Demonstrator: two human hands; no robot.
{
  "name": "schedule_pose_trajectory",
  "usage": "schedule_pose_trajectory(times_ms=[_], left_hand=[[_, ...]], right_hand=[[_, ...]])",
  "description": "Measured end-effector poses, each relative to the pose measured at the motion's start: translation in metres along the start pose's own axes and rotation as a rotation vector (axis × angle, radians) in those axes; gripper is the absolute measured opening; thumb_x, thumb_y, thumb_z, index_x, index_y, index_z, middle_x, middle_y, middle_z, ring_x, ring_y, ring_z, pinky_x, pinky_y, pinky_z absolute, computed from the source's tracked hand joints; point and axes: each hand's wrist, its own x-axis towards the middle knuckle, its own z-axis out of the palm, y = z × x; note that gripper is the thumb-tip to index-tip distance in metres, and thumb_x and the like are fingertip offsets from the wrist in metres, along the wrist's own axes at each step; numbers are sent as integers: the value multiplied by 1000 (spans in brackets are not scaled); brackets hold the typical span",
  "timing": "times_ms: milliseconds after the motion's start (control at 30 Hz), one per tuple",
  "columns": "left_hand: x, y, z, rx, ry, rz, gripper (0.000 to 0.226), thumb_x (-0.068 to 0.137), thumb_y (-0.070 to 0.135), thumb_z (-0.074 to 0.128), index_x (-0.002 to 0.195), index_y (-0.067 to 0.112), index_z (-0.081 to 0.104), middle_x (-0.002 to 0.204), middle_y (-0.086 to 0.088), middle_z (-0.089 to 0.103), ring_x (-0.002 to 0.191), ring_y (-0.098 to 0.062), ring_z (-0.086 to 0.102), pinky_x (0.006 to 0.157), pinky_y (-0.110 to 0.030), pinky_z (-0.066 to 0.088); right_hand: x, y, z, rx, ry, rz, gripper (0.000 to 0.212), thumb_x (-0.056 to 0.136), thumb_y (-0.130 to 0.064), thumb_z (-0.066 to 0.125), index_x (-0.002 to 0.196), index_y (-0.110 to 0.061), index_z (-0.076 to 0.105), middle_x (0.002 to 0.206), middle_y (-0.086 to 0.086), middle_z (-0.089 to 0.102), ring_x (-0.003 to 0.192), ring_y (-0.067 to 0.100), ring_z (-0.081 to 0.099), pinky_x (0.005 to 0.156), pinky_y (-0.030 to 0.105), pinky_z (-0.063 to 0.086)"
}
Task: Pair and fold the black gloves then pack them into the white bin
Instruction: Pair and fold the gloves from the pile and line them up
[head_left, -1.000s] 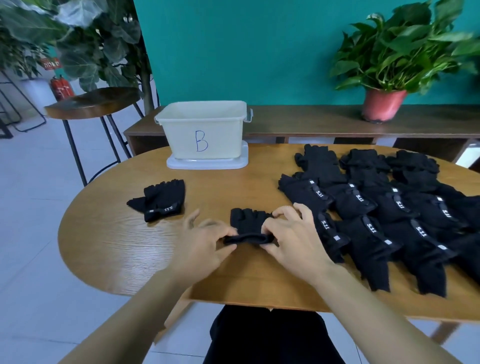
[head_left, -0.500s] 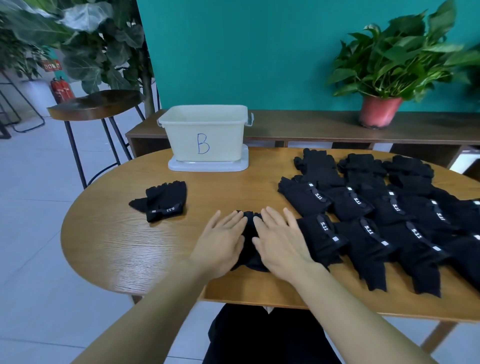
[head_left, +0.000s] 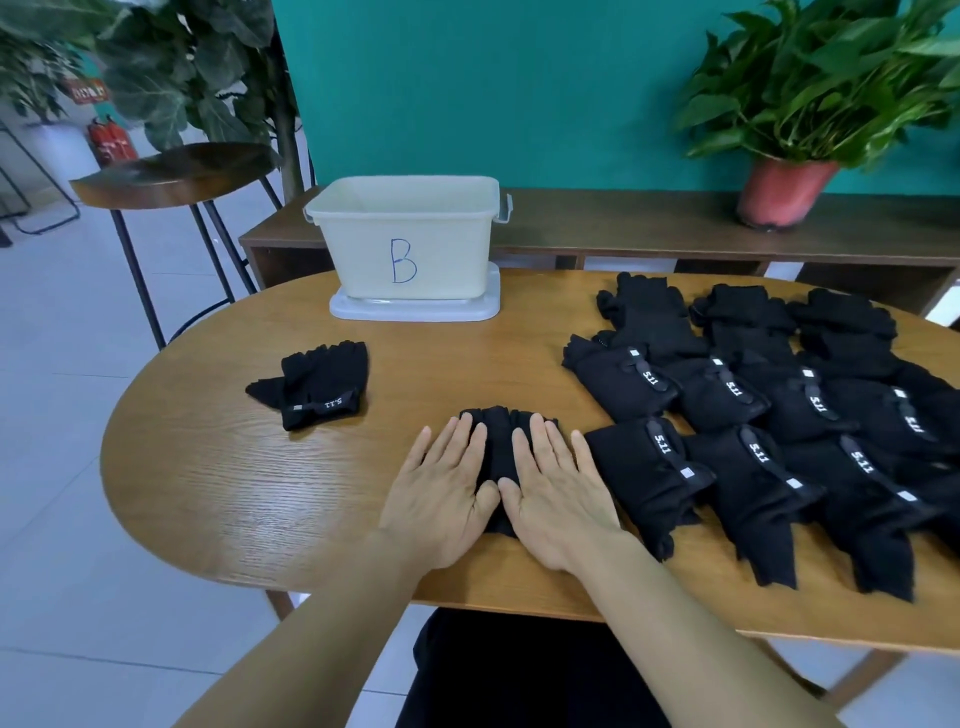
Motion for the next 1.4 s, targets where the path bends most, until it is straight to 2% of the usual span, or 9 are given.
schedule_pose_trajectory(times_ms=[167,333,767,1033,1267,1400], left_hand=[[-4,-2,0,-19,-20,-56,93,75,62,-24,155,16,-11,164,0,-14,148,-10,-21,119,-36,-19],[-19,-18,-11,-42,38,-108,95,76,66,-26,156,16,-8,165,1,-10,148,-8,-19,118,-33,-21],[-43,-64,-40,21,141,-150,93,79,61,-25,158,18,-1,165,1,-4,148,-8,-17,119,-32,-19],[-45,-118,-45,24,176,-190,96,79,65,-24,157,19,7,165,4,0,143,-2,-18,117,-28,-18],[-30,-172,-40,12,145,-233,95,78,67,-11,158,21,9,164,8,0,146,0,-16,115,-25,-22],[-15,-195,-33,-4,167,-207,105,77,82,-9,158,19,15,164,6,4,145,0,-13,111,-21,-27]], right_hand=[[-1,-1,-5,-17,-26,8,61,105,-44,6,154,-13,-13,161,11,-22,149,23,-20,120,48,-13],[-2,-2,-15,6,-52,14,59,105,-44,5,156,-15,-6,163,11,-14,150,23,-17,119,50,-14],[3,-22,-38,-19,135,-76,54,107,-38,10,156,-18,12,163,7,16,152,21,-1,120,49,-8],[32,-56,-50,-34,161,-194,53,107,-37,12,156,-18,11,163,7,15,152,20,-1,120,47,-10],[83,-101,-54,-43,166,-328,55,107,-40,20,156,-17,13,163,9,15,152,21,-1,120,49,-10],[115,-124,-52,-26,216,-415,56,106,-39,29,155,-16,15,163,7,16,151,19,2,120,47,-10]])
